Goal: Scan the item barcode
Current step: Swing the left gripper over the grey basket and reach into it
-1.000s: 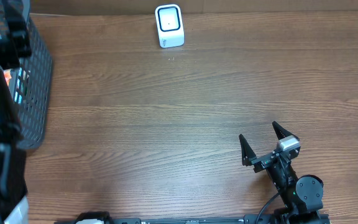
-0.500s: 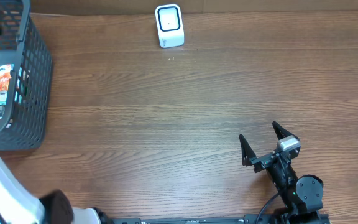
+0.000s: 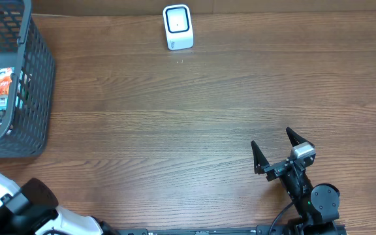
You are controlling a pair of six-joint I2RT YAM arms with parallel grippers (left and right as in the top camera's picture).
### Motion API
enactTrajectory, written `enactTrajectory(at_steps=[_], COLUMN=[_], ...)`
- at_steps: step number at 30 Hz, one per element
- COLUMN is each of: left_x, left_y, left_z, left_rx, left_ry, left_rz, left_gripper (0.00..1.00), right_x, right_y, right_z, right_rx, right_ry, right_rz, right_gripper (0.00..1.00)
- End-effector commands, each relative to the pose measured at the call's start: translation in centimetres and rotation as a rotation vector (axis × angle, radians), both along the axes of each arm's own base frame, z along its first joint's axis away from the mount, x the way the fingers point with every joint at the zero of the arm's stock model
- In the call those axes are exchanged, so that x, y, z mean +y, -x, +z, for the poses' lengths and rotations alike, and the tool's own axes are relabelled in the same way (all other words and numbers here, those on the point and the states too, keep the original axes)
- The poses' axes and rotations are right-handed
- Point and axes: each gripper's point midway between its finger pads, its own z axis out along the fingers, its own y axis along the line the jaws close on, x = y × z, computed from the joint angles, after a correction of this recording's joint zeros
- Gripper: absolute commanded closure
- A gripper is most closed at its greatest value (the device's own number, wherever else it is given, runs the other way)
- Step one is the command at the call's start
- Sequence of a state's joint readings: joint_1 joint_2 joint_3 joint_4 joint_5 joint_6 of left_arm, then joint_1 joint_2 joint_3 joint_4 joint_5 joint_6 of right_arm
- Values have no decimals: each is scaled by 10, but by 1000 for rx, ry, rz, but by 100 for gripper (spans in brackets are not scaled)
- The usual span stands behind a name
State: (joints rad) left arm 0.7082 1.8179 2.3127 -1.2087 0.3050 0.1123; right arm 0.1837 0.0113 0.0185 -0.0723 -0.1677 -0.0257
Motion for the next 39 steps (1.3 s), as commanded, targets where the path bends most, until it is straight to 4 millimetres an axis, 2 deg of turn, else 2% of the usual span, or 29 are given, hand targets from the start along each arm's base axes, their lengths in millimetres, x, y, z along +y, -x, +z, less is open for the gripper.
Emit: enactTrajectory(at_steps=[1,5,12,20,29,33,39], left_x=[21,36,45,38,28,26,28], left_y=[-3,-7,-23,-43,-57,-60,-56], left_z=[-28,-69,-139,-197,-246,-258,-266], left_rx=[103,209,347,449,563,586,609], left_ry=[-34,8,88,139,130,136,142], left_rz=[35,62,16,-51,-73,-79,-69], left_gripper=[0,0,0,0,0,0,0], right_x=[-1,-1,-1,-1,-1,-1,-1], right_y=[-1,-1,-1,-1,-1,-1,-1], right_z=[-3,-3,-3,-3,-3,-3,-3], right_rx=[2,2,2,2,1,2,2], right_ry=[-3,-3,-3,-3,-3,-3,-3], right_rz=[-7,-7,-7,-7,-7,-7,-7], right_gripper=[0,0,0,0,0,0,0])
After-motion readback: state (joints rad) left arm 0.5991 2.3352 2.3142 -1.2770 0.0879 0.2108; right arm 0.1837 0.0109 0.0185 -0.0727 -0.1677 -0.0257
